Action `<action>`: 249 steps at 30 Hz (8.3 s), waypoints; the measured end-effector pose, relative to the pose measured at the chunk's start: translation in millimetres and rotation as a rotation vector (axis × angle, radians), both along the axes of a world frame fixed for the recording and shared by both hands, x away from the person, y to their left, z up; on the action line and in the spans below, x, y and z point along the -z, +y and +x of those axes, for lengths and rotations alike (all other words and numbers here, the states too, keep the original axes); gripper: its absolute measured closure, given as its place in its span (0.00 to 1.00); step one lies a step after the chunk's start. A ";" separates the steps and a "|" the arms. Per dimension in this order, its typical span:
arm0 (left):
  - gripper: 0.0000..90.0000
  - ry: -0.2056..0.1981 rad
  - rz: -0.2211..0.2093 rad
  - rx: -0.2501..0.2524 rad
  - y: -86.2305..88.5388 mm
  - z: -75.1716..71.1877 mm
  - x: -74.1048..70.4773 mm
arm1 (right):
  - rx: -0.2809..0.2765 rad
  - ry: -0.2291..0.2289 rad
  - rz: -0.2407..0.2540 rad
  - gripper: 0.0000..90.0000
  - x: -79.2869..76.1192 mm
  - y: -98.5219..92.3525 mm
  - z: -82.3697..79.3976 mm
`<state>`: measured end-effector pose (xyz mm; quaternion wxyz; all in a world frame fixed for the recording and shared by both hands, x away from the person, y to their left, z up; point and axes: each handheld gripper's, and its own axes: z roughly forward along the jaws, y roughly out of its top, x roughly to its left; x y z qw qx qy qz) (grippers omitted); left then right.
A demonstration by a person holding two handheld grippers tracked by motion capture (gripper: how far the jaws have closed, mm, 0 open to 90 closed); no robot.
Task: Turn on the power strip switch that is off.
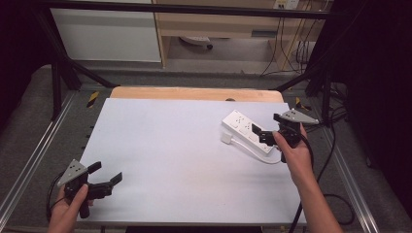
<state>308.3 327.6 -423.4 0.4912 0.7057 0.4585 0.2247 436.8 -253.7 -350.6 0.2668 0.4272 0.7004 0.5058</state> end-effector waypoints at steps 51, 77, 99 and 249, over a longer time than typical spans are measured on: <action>0.06 0.015 -0.010 -0.003 0.5 0.7 0.8 | 0.095 0.061 0.010 0.13 31.5 29.5 50.5; 0.06 0.013 -0.003 0.001 0.7 0.6 0.9 | 0.091 0.067 0.008 0.58 40.1 41.5 56.4; 0.06 0.011 -0.006 0.000 1.6 0.6 0.9 | 0.091 0.039 0.021 0.76 47.2 55.7 62.5; 0.06 0.001 0.000 0.001 2.9 0.2 0.8 | 0.244 0.074 -0.113 1.00 105.2 86.1 71.7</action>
